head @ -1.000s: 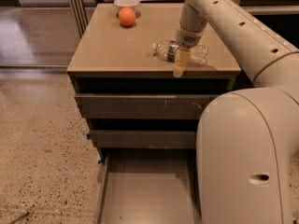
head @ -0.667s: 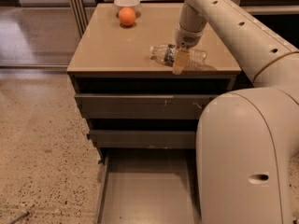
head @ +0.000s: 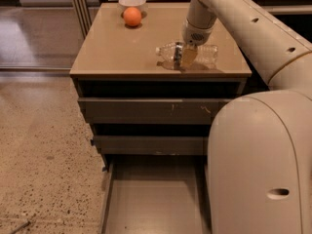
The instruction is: Place water bottle into bottom drawer
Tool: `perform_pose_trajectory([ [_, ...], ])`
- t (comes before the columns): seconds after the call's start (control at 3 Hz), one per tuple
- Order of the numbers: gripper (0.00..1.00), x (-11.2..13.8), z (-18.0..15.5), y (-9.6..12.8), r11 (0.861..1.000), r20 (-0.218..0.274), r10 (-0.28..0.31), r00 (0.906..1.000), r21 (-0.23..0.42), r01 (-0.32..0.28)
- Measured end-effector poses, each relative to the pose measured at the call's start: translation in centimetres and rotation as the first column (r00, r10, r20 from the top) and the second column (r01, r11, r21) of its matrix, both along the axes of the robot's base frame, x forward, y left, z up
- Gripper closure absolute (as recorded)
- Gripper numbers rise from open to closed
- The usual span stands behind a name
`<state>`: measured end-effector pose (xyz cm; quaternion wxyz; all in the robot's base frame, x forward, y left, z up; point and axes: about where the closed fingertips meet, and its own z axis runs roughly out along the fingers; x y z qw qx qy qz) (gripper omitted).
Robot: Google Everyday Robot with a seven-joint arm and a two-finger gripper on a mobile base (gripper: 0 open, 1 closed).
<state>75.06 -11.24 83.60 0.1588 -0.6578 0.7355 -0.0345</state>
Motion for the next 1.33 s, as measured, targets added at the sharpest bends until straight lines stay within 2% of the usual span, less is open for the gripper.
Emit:
perform_pose_trajectory([
  [0.33, 1.0, 0.0, 0.1, 0.0, 1.0, 0.001, 0.0, 1.0, 0.0, 0.0],
  [0.67, 1.0, 0.0, 0.1, 0.0, 1.0, 0.001, 0.0, 1.0, 0.0, 0.0],
  [1.0, 1.0, -2.0, 1.7, 0.4, 0.997, 0.004, 0.062, 0.998, 0.05, -0.063],
  [1.33, 1.0, -5.3, 4.2, 0.5, 0.975, 0.006, 0.175, 0.9846, 0.138, -0.174],
])
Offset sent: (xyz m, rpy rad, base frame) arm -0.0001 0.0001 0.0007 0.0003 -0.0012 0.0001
